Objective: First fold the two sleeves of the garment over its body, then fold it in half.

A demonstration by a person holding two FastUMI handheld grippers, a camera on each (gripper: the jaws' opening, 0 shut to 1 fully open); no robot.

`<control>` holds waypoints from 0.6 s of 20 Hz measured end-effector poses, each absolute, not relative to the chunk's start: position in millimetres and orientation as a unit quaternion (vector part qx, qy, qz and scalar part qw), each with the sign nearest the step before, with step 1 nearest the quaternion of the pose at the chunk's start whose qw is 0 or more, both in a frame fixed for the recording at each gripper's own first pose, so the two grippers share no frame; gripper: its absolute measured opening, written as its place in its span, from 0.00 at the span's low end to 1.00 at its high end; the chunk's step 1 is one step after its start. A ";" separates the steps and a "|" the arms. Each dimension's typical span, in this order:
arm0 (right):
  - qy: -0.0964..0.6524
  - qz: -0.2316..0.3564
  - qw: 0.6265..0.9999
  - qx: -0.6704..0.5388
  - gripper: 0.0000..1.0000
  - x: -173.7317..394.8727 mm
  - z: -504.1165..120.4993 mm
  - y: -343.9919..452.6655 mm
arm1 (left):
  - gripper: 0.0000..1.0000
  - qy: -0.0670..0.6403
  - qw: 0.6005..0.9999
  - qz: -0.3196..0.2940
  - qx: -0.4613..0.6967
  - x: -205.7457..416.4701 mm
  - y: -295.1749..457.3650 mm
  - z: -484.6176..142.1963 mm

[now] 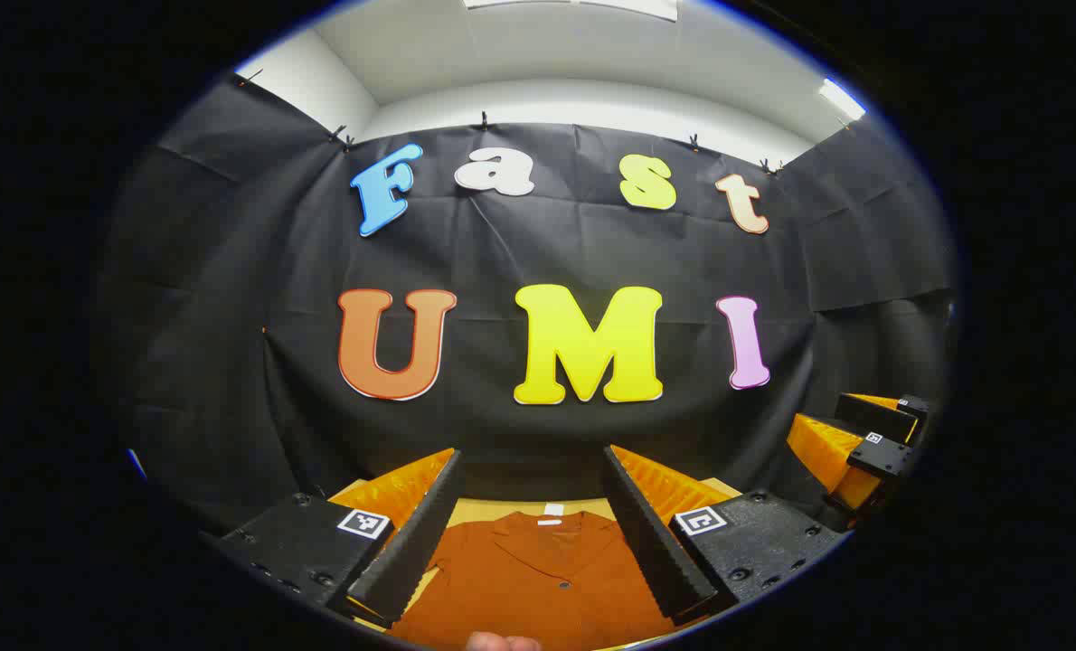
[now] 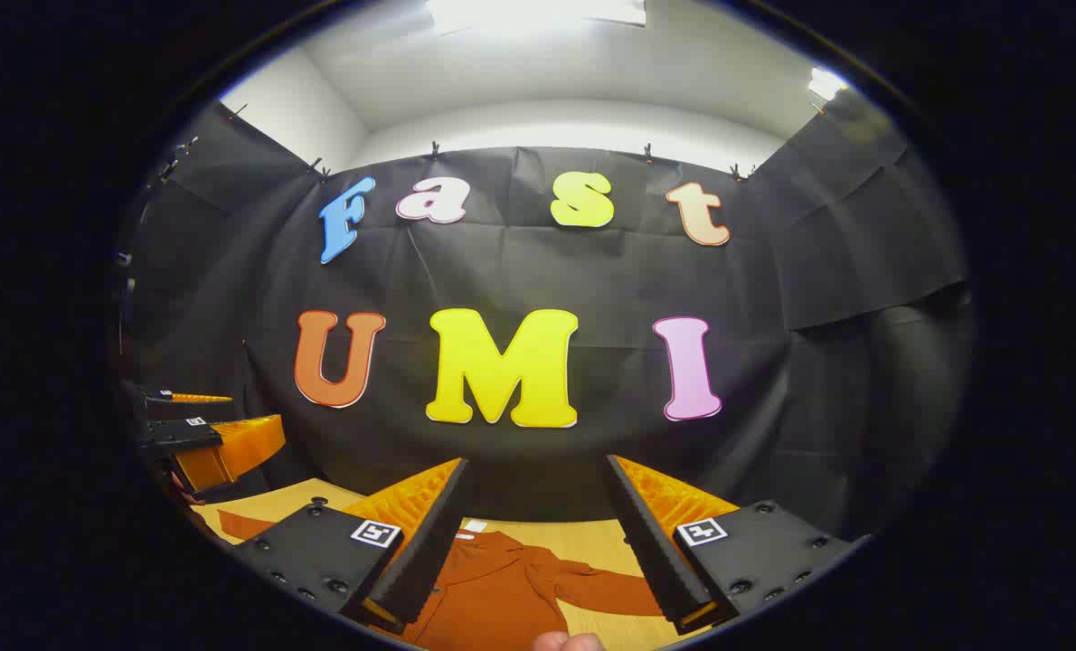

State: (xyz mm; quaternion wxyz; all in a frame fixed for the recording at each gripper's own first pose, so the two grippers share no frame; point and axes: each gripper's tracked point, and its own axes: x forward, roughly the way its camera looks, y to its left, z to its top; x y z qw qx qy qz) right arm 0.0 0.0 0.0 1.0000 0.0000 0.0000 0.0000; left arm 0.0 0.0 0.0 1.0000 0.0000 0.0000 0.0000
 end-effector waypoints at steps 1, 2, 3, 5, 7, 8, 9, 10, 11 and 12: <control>0.001 -0.003 1.000 0.005 0.94 0.4 -0.1 -1.2 | 0.98 0.003 1.000 -0.003 0.002 1.4 -0.7 -1.4; 0.002 -0.006 1.000 0.009 0.94 2.3 -0.5 -2.8 | 0.98 0.002 1.000 -0.003 0.004 3.0 0.2 -0.6; 0.002 -0.008 1.000 0.011 0.94 4.0 0.2 -3.6 | 0.98 0.000 1.000 -0.001 0.005 4.6 1.4 1.3; 0.003 -0.007 1.000 0.016 0.95 7.4 0.2 -1.8 | 0.98 0.001 1.000 0.004 0.014 7.0 4.3 1.4; 0.004 -0.006 1.000 0.017 0.95 10.8 0.4 -1.5 | 0.98 0.000 1.000 0.005 0.018 7.2 4.7 0.9; 0.003 -0.006 1.000 0.017 0.94 12.0 1.2 -1.4 | 0.98 -0.002 1.000 0.005 0.016 6.5 4.6 1.4; 0.002 -0.005 1.000 0.017 0.94 12.5 3.2 -1.0 | 0.98 -0.003 1.000 0.005 0.014 6.2 3.5 2.1; 0.001 -0.004 1.000 0.017 0.94 13.3 2.3 1.4 | 0.98 -0.004 1.000 0.006 0.013 5.9 5.6 3.1; 0.002 -0.003 1.000 0.016 0.95 14.7 2.2 2.6 | 0.98 -0.006 1.000 0.008 0.014 5.0 7.8 5.6; 0.002 -0.001 1.000 0.015 0.95 14.8 2.3 4.6 | 0.98 -0.008 1.000 0.010 0.015 3.8 9.9 6.1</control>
